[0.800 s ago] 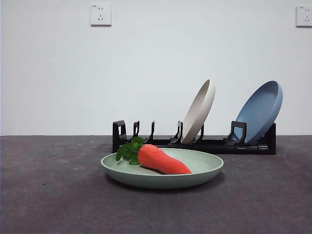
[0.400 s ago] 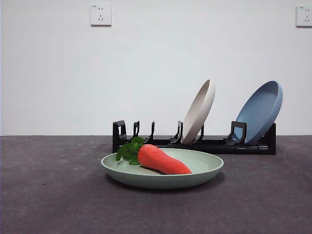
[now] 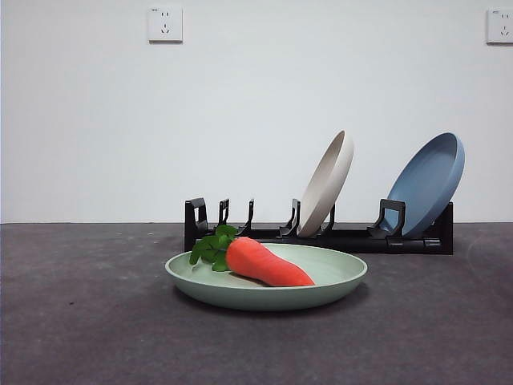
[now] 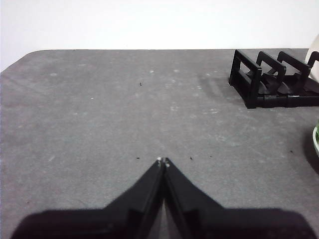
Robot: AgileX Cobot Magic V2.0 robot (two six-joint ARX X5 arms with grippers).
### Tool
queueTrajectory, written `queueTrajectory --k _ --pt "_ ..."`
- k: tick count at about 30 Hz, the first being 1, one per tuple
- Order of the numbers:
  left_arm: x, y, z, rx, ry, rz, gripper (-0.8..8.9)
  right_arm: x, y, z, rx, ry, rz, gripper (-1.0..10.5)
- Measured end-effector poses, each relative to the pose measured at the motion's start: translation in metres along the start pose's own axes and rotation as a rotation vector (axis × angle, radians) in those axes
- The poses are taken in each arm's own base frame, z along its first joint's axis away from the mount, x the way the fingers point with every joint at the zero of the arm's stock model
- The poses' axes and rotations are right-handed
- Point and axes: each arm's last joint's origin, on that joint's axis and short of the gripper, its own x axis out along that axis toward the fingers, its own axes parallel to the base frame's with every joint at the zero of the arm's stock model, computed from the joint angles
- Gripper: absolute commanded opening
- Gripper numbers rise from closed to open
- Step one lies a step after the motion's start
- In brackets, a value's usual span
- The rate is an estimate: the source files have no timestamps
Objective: Take the green plate from the plate rack,put the plate on the table,take the carrot from the table,put the carrot in the plate
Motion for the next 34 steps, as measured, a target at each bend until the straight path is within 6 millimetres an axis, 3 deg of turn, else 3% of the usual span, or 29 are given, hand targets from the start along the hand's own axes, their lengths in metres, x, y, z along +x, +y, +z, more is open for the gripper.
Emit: queueTrajectory --k 20,27,31,34 --pt "0.000 0.000 0.000 0.000 0.000 0.000 -0.03 -0.001 -0.002 0.001 -0.002 -0.015 -0.023 0.0" --pt "0.000 0.000 0.000 0.000 0.000 0.000 -0.03 -0.020 -0.019 0.007 0.050 -0.340 -0.119 0.0" --pt "0.000 0.000 0.000 0.000 0.000 0.000 -0.03 -0.019 -0.033 -0.010 0.085 -0.474 -0.227 0.0" --pt "0.000 0.000 0.000 0.000 0.000 0.000 -0.03 -0.007 -0.045 -0.029 0.099 -0.549 -0.314 0.0"
